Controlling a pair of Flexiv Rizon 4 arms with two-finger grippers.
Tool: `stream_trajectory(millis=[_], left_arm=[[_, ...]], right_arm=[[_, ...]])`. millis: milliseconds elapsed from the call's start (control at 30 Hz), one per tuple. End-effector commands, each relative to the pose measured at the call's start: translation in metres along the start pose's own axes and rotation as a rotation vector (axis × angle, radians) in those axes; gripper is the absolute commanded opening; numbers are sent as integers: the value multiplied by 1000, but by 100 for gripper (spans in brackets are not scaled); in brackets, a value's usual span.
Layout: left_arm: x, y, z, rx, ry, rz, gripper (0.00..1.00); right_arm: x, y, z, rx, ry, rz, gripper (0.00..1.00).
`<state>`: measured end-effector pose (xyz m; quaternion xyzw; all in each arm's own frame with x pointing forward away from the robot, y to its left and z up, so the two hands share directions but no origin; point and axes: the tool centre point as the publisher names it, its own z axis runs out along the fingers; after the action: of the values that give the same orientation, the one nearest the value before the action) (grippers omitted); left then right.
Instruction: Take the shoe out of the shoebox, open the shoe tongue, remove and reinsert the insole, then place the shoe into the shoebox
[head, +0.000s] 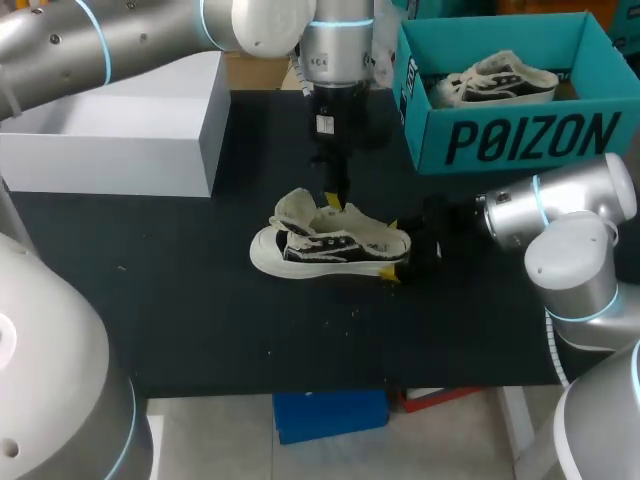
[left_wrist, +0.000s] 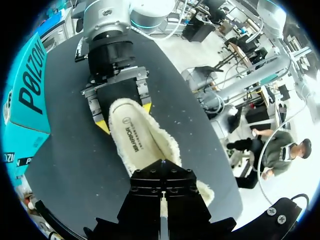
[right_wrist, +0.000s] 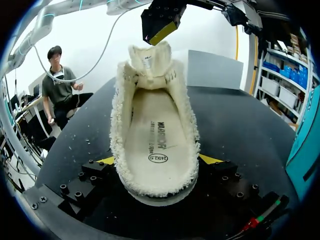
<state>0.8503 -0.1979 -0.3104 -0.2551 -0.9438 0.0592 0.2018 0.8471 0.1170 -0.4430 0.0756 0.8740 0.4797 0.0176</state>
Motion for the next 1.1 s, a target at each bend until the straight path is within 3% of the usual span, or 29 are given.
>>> stream_trajectory(millis=[33, 133, 167, 300, 533, 767, 1100], left_arm=[[0, 0, 1, 1, -3, 2, 0], [0, 0, 1, 1, -3, 2, 0], [1, 3, 1, -39, 14, -26, 0], [2, -1, 8, 56, -21, -205, 0], [-2, -16, 26, 58, -57, -282, 0], [-5, -2, 35, 57, -124, -250, 0], [-11, 4, 45, 66, -137, -272, 0]], right_arm=[[0, -1, 1, 1, -2, 1, 0], [0, -1, 1, 1, -2, 1, 0], [0, -1, 1, 1, -2, 1, 0], [0, -1, 1, 1, -2, 1, 0], [0, -1, 1, 1, -2, 1, 0], [0, -1, 1, 1, -2, 1, 0], [0, -1, 1, 1, -2, 1, 0]])
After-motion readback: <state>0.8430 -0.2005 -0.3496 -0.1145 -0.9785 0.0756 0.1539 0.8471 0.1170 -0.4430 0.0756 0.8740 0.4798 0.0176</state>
